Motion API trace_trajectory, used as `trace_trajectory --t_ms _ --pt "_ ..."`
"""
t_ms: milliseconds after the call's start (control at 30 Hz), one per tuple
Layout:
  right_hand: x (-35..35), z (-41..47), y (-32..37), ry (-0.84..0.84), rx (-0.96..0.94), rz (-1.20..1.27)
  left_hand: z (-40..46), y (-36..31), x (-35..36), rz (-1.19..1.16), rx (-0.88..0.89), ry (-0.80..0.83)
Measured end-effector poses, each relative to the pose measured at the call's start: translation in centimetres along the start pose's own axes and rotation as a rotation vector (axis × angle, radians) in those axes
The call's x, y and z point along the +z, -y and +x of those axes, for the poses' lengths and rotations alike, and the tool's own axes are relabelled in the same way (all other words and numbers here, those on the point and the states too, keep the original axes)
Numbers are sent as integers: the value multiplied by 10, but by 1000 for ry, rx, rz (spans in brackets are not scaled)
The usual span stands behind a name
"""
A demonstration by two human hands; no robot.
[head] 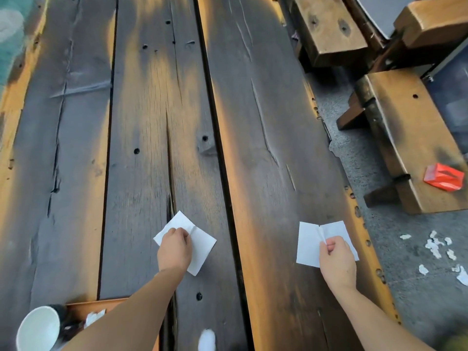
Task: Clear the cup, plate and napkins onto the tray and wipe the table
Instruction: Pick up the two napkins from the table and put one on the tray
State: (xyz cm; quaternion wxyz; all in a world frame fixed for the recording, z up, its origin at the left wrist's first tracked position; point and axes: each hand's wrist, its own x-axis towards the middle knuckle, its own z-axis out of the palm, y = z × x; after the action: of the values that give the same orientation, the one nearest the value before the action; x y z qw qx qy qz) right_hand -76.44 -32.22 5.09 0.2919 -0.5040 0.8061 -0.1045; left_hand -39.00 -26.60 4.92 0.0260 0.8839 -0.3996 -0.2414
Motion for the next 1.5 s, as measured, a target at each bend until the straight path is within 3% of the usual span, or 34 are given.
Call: trace_trajectory --t_ms 433,800,1133,1500 --pt "-3 -24 4 49 -17 97 -26 -5 -13 -208 -29 -76" --pt "-29 -96 10 63 -100 298 -141 -4 -37 -444 29 -151" --pt "-17 -223 -1 233 -274 218 -255 87 -50 -439 137 -117" --pt "40 -358 42 260 -322 198 -284 230 -75 -402 263 -126"
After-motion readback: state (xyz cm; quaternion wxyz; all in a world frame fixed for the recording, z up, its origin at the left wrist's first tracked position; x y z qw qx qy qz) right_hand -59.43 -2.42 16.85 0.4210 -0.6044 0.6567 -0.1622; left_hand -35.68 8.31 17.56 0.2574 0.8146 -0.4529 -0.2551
